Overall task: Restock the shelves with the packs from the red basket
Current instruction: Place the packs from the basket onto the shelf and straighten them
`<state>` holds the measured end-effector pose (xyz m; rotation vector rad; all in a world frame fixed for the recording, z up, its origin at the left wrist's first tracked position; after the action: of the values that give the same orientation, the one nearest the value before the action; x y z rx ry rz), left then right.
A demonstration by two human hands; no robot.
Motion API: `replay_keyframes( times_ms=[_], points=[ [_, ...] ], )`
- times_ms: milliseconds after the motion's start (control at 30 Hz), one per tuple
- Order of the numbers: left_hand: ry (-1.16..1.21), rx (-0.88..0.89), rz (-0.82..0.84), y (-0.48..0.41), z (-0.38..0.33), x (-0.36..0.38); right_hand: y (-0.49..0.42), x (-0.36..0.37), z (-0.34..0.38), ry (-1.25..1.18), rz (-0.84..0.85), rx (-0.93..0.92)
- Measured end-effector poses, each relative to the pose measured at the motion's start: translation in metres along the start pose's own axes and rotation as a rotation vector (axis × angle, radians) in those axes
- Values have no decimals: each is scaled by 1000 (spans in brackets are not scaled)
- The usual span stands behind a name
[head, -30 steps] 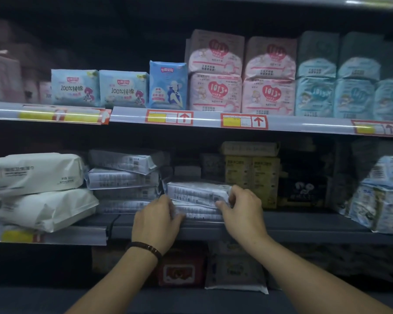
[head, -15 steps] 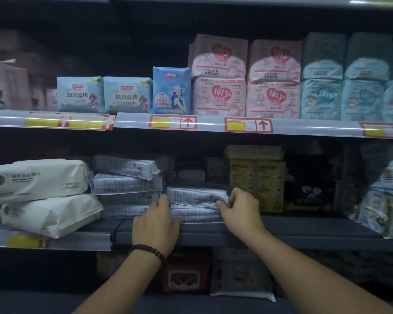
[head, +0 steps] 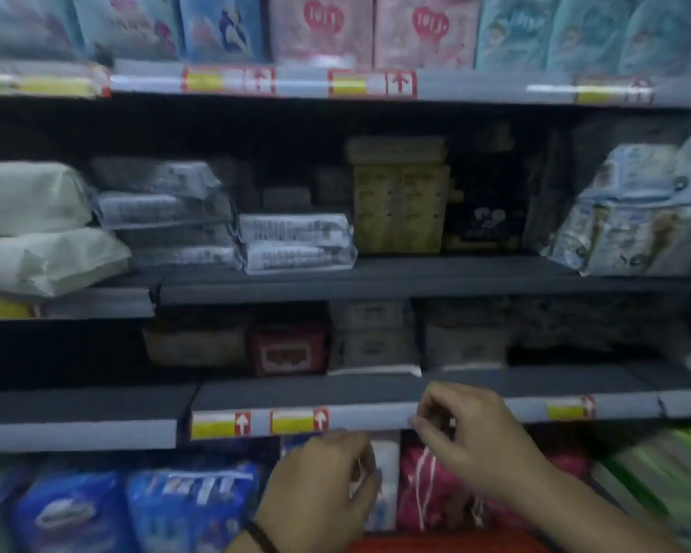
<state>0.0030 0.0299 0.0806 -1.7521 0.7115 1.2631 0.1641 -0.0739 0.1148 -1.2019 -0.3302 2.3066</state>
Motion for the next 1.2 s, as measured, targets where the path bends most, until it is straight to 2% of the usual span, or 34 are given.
replay_keyframes(
  times_ms=[133, 267, 333, 500, 600, 800, 867, 1033, 1200],
  points=[
    [10, 52, 328, 50, -35, 116, 101, 43, -96, 94, 203, 235],
    [-82, 171, 617, 87, -59, 198, 203, 71, -187, 187, 382, 615],
    [-109, 209, 692, 93, -65, 216, 236, 96, -218, 202, 511, 740],
    [-129, 249, 879, 102, -77, 248, 294, 144, -249, 289, 793, 889],
    [-104, 251, 916, 100, -84, 255, 318, 155, -262, 340, 859, 968],
    [-66, 254, 929, 97, -90, 259, 304, 160, -259, 547, 959, 837],
    [-63, 262, 933, 94, -88, 257, 292, 153, -259, 523, 957, 855],
    [-52, 222, 935, 86, -77, 256, 254, 130, -237, 404, 975, 717],
    [87, 219, 847, 80, -91, 251, 201, 95, -197, 323, 837, 483]
  ],
)
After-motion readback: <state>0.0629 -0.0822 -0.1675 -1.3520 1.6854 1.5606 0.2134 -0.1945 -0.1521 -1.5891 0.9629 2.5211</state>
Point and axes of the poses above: each hand's wrist, its own y-axis away from the middle knuckle, its own x-axis out of the palm, z = x × y, the point moved 7 cm from there along -y, towards the middle knuckle, and after that the axes turned 12 degrees about -y, right-handed, at the moved point
